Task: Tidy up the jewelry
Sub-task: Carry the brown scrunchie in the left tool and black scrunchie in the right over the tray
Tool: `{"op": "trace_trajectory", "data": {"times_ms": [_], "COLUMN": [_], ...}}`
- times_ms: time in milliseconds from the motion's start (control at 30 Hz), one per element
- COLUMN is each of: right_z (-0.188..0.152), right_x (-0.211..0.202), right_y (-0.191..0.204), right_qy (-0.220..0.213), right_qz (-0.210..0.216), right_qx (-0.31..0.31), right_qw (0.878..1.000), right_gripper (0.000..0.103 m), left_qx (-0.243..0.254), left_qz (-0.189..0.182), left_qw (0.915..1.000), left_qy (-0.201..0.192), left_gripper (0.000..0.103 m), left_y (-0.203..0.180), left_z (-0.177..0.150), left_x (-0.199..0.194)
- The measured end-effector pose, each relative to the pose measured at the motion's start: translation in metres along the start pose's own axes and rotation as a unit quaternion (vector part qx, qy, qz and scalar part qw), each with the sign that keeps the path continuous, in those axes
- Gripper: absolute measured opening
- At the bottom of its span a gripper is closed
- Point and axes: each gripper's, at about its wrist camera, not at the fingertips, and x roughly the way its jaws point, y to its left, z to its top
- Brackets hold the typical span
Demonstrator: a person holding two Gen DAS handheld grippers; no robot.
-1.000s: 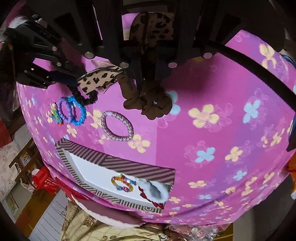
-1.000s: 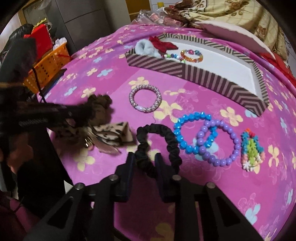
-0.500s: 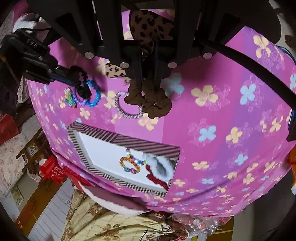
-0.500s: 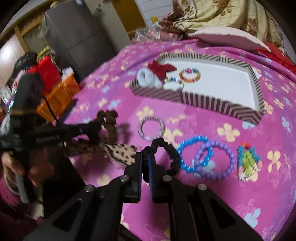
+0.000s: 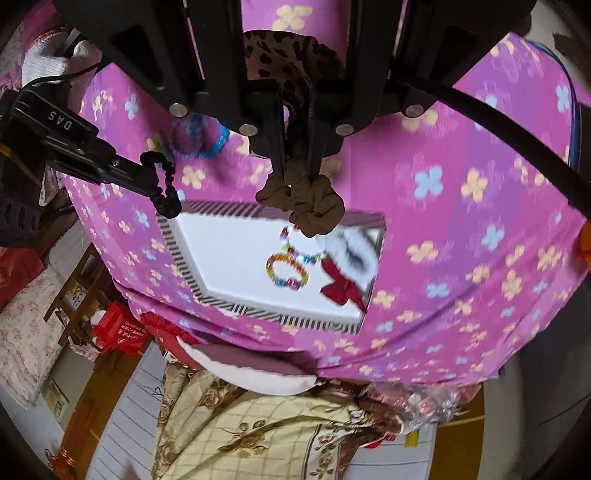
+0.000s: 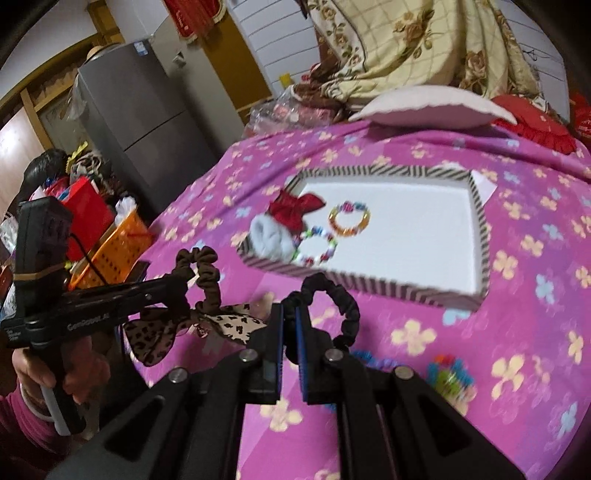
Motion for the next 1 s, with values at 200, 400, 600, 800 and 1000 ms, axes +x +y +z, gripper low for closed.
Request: {"op": "trace_trajectory", "data": {"times_ms": [200, 400, 600, 800, 1000], "right_z": [0.022, 0.042, 0.056, 0.061, 0.063], "right_x": [0.008, 0.024, 0.046, 0.079, 0.118], "right_y": [-0.016, -0.037, -0.058, -0.074, -0.073], "right_qy": [-0.006, -0.001, 0.012, 0.043, 0.083], "right_qz": [-0.017, -0.037, -0.051, -0.061, -0.061], "right_qx": [0.007, 0.017, 0.028, 0.036, 0.028], "right_qw": [1.000, 0.999, 0.998, 0.997, 0.994], "right_gripper": [0.006, 0.006, 0.006, 0.006, 0.006], "left_qx": [0.019, 0.034, 0.046, 0.030, -0.017], "left_qz": [0.006, 0.020, 0.024, 0.012, 0.022], "left_qw": [0.9998, 0.9992, 0.9986, 0.9994, 0.9990], "left_qy": [-0.005, 0.005, 0.009, 0.014, 0.035], "left_gripper": [0.000, 0.000, 0.000, 0.000, 0.000], "left_y": [-0.012, -0.019, -0.023, -0.016, 0.012], "left_z": [0.027, 0.056, 0.087, 0.125, 0.152], "left_x": [0.014, 0.043, 0.075, 0.112, 0.159]}}
